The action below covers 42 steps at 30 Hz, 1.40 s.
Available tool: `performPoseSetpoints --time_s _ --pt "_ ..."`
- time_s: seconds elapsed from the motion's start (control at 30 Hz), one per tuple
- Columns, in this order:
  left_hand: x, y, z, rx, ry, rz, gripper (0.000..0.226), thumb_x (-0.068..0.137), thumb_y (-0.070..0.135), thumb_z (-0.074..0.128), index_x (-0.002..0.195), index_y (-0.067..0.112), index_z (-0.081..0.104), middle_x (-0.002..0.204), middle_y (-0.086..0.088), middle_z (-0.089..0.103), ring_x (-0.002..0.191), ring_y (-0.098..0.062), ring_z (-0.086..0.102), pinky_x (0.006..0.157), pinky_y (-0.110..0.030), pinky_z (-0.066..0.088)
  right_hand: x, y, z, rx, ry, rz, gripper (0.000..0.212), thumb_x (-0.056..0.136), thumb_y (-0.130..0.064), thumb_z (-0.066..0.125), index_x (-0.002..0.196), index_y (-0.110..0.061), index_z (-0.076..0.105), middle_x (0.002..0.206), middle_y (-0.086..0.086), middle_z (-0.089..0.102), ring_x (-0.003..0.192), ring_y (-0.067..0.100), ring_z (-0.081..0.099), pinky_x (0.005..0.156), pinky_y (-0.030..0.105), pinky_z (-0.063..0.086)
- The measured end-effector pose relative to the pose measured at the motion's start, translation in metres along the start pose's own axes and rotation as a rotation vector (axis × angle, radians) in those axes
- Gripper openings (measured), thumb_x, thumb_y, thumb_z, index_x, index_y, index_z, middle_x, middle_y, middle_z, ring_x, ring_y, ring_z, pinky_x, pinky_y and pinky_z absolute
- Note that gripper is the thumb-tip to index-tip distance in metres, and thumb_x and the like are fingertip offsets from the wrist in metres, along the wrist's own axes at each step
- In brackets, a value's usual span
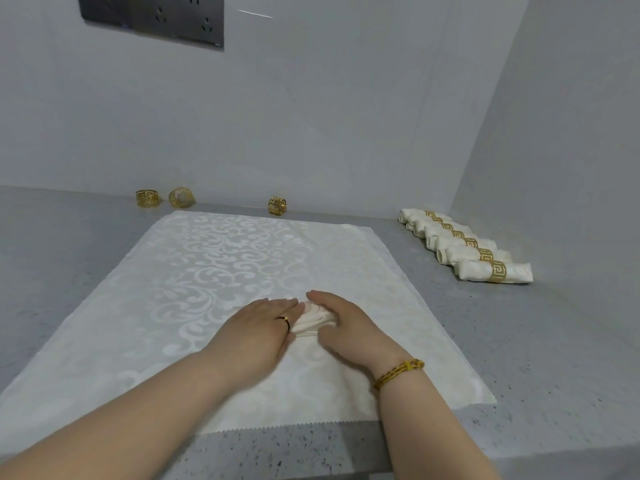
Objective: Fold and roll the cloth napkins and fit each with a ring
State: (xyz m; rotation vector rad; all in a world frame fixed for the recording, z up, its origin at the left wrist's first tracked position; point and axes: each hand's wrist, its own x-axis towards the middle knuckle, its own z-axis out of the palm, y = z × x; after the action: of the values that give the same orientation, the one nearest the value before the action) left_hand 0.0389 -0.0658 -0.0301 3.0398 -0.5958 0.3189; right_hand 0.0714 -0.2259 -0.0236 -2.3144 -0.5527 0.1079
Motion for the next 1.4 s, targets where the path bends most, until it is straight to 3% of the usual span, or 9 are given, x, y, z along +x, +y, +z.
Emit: performPoseSetpoints --time_s 0.1,0.2,0.37,0.47,0.67,0.83,0.93,1.07,1.4 --pt "0.003 -0.002 0.004 -0.079 0.026 0.0 0.081 0.072 0.055 0.008 0.142 0.019 0.031 0.146 0.003 0.035 0.133 -0.01 0.035 0.108 -0.02 0.023 -0.006 0.005 -0.008 -0.01 -0.068 -0.032 0.06 0.082 0.0 0.054 0.136 -0.02 0.038 0.148 -0.004 0.027 0.135 0.008 0.026 0.103 0.011 0.02" --pt "0.005 0.0 0.003 -0.115 0.024 0.0 0.067 0.084 0.053 0.021 0.144 0.024 0.021 0.15 0.011 0.025 0.136 -0.008 0.026 0.106 -0.017 0.019 -0.004 0.006 -0.007 -0.166 -0.039 -0.059 0.059 0.083 -0.001 0.05 0.137 -0.021 0.036 0.149 -0.005 0.027 0.137 0.008 0.024 0.104 0.011 0.016" --pt "0.013 0.001 -0.003 -0.115 0.041 -0.029 0.048 0.093 0.037 0.04 0.139 0.026 0.033 0.138 0.011 0.043 0.121 -0.011 0.043 0.09 -0.019 0.032 0.0 0.001 -0.003 -0.32 0.085 -0.053 0.053 0.084 0.001 0.043 0.133 -0.019 0.043 0.139 -0.003 0.044 0.127 0.014 0.04 0.101 0.019 0.029" --pt "0.017 0.0 -0.012 -0.164 0.032 -0.067 0.044 0.087 0.045 0.04 0.128 0.032 0.045 0.125 0.011 0.053 0.109 -0.011 0.05 0.076 -0.02 0.034 -0.001 0.003 -0.004 -0.287 0.142 -0.053 0.041 0.084 -0.002 0.044 0.122 -0.015 0.051 0.12 0.003 0.058 0.11 0.02 0.052 0.084 0.023 0.038" --pt "0.018 -0.011 -0.034 -0.269 0.03 -0.109 0.042 0.081 0.037 0.06 0.121 0.034 0.049 0.117 0.014 0.056 0.105 -0.012 0.053 0.083 -0.024 0.041 -0.003 0.0 -0.01 0.309 0.284 -0.03 0.024 0.08 -0.001 0.053 0.081 -0.025 0.057 0.075 -0.014 0.057 0.063 -0.007 0.052 0.06 0.005 0.039" --pt "0.021 -0.019 -0.045 -0.608 -0.166 -0.121 0.005 0.088 0.029 0.055 0.086 0.033 0.054 0.084 0.018 0.055 0.08 -0.002 0.054 0.069 -0.013 0.04 -0.003 -0.008 -0.013 0.518 0.261 0.068 0.012 0.088 -0.011 0.048 0.077 -0.007 0.051 0.065 0.002 0.05 0.055 0.012 0.046 0.05 0.017 0.039" --pt "0.02 -0.021 -0.047 -0.721 -0.215 -0.135 0.018 0.091 0.028 0.05 0.073 0.031 0.051 0.074 0.015 0.052 0.068 0.0 0.049 0.06 -0.01 0.038 -0.002 -0.012 -0.009 0.517 0.227 0.11 0.021 0.092 -0.018 0.042 0.073 -0.01 0.045 0.054 0.002 0.045 0.044 0.014 0.04 0.045 0.023 0.034" --pt "0.02 -0.008 -0.042 -0.689 -0.259 -0.164 0.019 0.085 0.043 0.056 0.073 0.029 0.05 0.069 0.015 0.055 0.063 0.001 0.052 0.056 -0.008 0.039 0.0 -0.017 -0.005 0.54 0.26 0.086 0.025 0.095 -0.016 0.038 0.07 -0.013 0.044 0.057 0.0 0.042 0.039 0.004 0.039 0.039 0.015 0.032" --pt "0.022 -0.008 -0.049 -0.986 -0.229 -0.229 0.03 0.083 0.031 0.061 0.061 0.013 0.056 0.043 0.007 0.061 0.038 -0.002 0.055 0.046 -0.012 0.043 0.002 -0.015 -0.002 0.68 0.324 0.062 0.034 0.097 -0.026 0.035 0.07 -0.013 0.049 0.046 -0.004 0.043 0.038 0.006 0.037 0.04 0.017 0.03"
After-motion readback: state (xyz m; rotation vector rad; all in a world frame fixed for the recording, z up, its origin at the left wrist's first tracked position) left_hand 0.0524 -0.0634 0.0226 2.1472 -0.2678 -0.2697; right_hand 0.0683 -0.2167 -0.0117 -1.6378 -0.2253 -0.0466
